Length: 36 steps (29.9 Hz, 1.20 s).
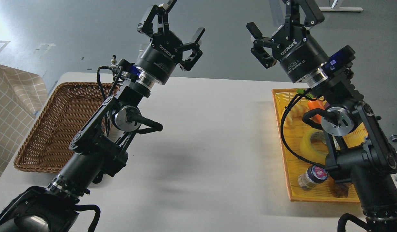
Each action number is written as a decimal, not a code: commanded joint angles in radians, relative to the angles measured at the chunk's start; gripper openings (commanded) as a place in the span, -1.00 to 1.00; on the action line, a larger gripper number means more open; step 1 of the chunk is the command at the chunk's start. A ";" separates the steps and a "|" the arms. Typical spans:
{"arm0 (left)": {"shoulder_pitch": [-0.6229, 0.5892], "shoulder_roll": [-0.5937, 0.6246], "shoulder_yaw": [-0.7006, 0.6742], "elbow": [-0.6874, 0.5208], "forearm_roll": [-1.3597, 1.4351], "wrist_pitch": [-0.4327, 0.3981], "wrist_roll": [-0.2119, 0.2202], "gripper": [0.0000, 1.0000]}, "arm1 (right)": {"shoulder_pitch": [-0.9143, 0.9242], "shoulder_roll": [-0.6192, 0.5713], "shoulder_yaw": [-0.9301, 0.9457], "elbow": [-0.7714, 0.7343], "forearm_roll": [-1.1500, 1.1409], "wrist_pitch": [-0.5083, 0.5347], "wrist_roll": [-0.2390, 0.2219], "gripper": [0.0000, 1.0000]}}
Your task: Place and transfer tape with both arms
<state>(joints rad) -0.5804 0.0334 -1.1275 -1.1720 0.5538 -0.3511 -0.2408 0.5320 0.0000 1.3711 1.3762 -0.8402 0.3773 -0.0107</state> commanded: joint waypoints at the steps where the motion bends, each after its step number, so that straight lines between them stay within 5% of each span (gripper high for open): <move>1: 0.001 0.002 0.000 0.000 -0.002 0.003 0.000 0.96 | -0.003 0.000 0.000 0.003 0.000 0.000 0.000 1.00; 36: 0.005 0.003 -0.009 0.002 0.000 0.007 -0.002 0.96 | -0.001 0.000 0.002 0.001 -0.002 0.000 0.000 1.00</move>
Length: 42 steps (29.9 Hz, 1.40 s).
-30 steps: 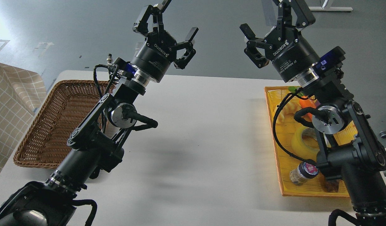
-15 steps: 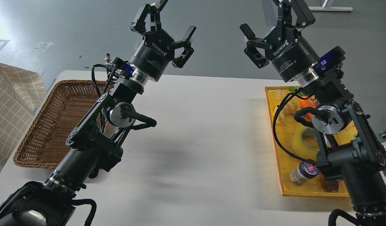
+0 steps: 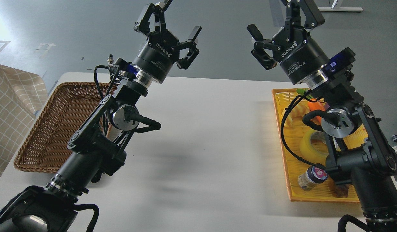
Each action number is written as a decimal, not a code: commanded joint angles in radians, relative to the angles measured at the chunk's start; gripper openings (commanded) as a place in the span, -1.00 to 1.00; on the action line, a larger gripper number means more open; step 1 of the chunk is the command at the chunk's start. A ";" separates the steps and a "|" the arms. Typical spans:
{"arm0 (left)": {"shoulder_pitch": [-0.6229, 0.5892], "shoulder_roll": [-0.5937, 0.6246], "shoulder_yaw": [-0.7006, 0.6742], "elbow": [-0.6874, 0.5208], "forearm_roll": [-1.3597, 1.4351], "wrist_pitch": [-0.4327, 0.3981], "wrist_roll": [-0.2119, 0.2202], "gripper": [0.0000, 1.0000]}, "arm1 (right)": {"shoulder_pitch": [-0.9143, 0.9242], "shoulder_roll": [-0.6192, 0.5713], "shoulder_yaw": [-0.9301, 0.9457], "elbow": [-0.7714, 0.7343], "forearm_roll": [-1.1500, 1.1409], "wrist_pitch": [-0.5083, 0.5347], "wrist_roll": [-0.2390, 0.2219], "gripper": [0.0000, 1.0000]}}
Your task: Place and transfer tape with both arms
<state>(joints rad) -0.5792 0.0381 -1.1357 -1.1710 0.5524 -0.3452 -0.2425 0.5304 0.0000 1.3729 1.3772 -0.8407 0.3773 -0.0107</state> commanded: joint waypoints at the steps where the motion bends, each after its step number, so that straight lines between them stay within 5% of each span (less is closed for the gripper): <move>1: 0.005 -0.001 0.001 -0.001 0.003 0.002 0.000 0.96 | 0.000 0.000 0.000 0.000 -0.001 -0.002 0.001 1.00; 11: 0.006 -0.006 -0.002 -0.001 0.001 0.015 0.000 0.96 | -0.003 -0.052 0.021 0.003 -0.001 -0.040 0.000 1.00; 31: 0.018 -0.009 -0.002 -0.001 0.003 0.018 0.000 0.96 | -0.021 -0.428 0.005 0.016 -0.304 -0.100 -0.040 1.00; 34: 0.019 -0.009 -0.004 -0.001 0.001 0.020 0.000 0.96 | -0.041 -0.492 0.003 0.017 -0.308 -0.084 -0.023 1.00; 38: 0.025 -0.009 -0.003 -0.012 0.001 0.043 0.000 0.96 | -0.099 -0.646 -0.012 0.022 -0.349 -0.067 0.107 1.00; 42: 0.025 -0.009 -0.002 -0.012 0.001 0.045 0.000 0.96 | -0.102 -0.663 -0.029 0.020 -0.423 -0.061 0.135 1.00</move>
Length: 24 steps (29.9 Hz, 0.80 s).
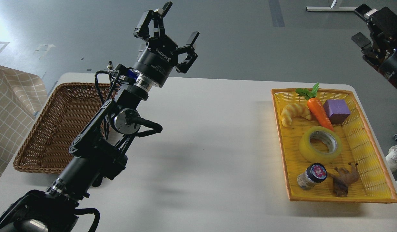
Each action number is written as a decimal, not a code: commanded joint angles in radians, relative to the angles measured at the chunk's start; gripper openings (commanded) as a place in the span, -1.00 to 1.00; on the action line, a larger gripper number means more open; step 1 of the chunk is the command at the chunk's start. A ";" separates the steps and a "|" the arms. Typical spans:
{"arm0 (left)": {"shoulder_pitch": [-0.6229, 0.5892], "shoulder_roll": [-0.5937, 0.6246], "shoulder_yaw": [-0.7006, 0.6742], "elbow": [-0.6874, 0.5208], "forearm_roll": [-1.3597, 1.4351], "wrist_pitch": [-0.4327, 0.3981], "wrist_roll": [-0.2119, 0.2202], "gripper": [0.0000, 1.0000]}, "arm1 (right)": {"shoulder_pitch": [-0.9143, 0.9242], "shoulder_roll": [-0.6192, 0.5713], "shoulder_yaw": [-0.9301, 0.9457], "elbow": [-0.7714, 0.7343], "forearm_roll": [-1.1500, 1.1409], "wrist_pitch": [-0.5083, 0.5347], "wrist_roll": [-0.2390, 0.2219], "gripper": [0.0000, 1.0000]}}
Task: Place and transfer tape with both arms
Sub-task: 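Move the right gripper out and back toward the yellow tray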
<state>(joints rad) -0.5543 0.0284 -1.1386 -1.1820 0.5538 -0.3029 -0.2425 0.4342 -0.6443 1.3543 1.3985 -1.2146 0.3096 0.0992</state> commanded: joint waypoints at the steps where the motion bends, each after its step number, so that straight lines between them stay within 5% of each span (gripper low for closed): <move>1: 0.001 0.002 0.000 -0.001 0.000 0.004 0.000 0.96 | -0.015 -0.034 -0.012 0.002 -0.057 0.022 0.040 1.00; 8: 0.011 -0.001 0.000 -0.007 0.001 0.004 0.000 0.96 | -0.115 -0.170 -0.015 -0.015 -0.334 0.032 0.217 1.00; 11: 0.014 -0.001 0.000 -0.011 0.003 0.007 0.000 0.96 | -0.134 -0.170 -0.012 -0.029 -0.465 0.029 0.224 1.00; 24: 0.019 0.001 0.000 -0.015 0.006 0.005 0.000 0.96 | -0.135 -0.212 0.074 -0.090 -0.419 0.031 0.235 1.00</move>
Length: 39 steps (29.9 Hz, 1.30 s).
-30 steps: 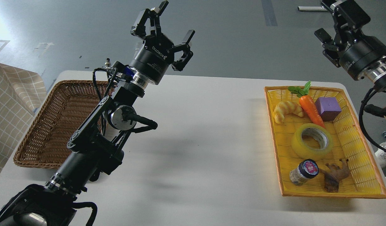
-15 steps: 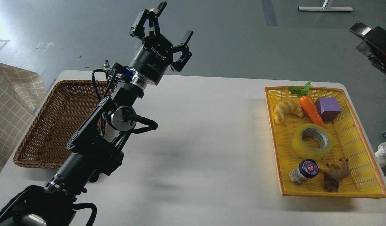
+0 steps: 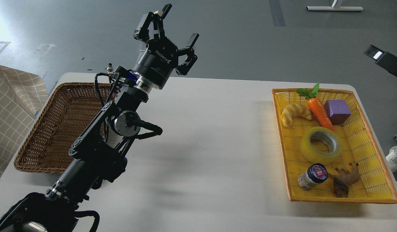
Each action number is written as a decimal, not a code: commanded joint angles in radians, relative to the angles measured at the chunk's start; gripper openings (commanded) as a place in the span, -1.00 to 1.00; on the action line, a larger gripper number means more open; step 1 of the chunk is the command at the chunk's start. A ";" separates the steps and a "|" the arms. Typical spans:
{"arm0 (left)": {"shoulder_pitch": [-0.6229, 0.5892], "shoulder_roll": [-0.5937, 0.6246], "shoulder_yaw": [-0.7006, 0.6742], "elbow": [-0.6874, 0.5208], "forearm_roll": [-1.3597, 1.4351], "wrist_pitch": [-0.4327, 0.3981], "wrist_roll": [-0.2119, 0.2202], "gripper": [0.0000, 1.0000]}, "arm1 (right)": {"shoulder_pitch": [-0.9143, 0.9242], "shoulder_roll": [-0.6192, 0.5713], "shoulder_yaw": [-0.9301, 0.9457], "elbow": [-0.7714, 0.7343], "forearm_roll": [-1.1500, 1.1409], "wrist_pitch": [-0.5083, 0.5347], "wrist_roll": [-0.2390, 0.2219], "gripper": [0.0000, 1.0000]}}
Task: Place and transfer tape with both arms
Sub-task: 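Move the right gripper out and back toward the yellow tray, then reach the right gripper into the yellow tape roll and grasp it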
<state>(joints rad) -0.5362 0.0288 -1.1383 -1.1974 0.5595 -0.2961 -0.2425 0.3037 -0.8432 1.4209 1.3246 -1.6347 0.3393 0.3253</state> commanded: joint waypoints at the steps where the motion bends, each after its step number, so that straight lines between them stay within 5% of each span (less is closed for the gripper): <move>1: 0.001 0.000 0.000 0.001 0.000 -0.001 -0.001 0.96 | -0.008 -0.010 0.010 -0.021 0.001 0.001 0.015 1.00; 5: 0.001 -0.003 0.000 0.001 0.000 0.000 -0.001 0.96 | -0.014 -0.017 -0.011 -0.022 -0.010 0.015 -0.015 1.00; 9: 0.002 -0.007 0.000 0.001 0.002 0.000 0.000 0.96 | -0.023 -0.020 -0.091 -0.025 -0.045 0.015 -0.146 1.00; 11: 0.005 -0.009 0.002 0.001 0.003 0.000 0.000 0.96 | -0.018 -0.016 -0.126 -0.027 -0.077 0.015 -0.167 1.00; 29: 0.027 0.006 0.006 -0.001 0.003 -0.003 0.000 0.96 | -0.046 0.113 -0.244 -0.027 -0.375 0.001 -0.207 0.97; 39: 0.041 0.006 0.005 -0.001 0.003 -0.003 0.000 0.96 | -0.090 0.171 -0.246 -0.033 -0.430 -0.003 -0.281 0.94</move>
<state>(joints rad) -0.4973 0.0367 -1.1326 -1.1979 0.5630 -0.2992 -0.2425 0.2303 -0.6971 1.1752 1.2936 -2.0562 0.3369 0.0642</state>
